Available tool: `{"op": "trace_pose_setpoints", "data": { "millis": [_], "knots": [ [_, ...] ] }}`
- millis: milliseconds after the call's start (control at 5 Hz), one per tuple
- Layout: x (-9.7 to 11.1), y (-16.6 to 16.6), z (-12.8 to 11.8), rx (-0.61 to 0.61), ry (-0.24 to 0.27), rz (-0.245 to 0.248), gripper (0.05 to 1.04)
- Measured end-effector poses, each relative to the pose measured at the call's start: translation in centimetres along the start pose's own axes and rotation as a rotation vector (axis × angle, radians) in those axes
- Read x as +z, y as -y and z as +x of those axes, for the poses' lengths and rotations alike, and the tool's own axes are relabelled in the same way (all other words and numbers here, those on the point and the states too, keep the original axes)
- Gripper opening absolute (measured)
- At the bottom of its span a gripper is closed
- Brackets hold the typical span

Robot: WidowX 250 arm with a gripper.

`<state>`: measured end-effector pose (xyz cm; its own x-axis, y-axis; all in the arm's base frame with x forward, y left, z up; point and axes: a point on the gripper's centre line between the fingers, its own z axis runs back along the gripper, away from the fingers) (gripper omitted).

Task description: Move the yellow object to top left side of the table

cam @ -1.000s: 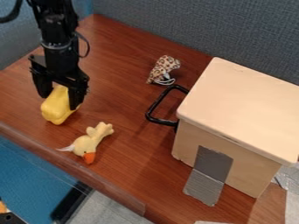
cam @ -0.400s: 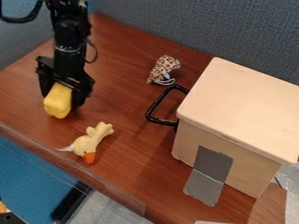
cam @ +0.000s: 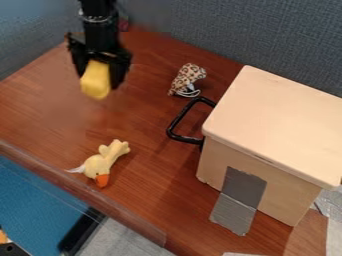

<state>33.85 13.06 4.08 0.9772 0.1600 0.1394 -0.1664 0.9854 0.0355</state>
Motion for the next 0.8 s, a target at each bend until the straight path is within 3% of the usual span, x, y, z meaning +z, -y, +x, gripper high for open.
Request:
{"op": "trace_pose_setpoints", "data": {
  "millis": [400, 800],
  "knots": [
    [-1.8, -0.4, 4.6, 0.031, 0.029, -0.067, 0.887],
    [-3.0, 0.3, 8.8, 0.005, 0.033, -0.088, 0.887]
  ]
}}
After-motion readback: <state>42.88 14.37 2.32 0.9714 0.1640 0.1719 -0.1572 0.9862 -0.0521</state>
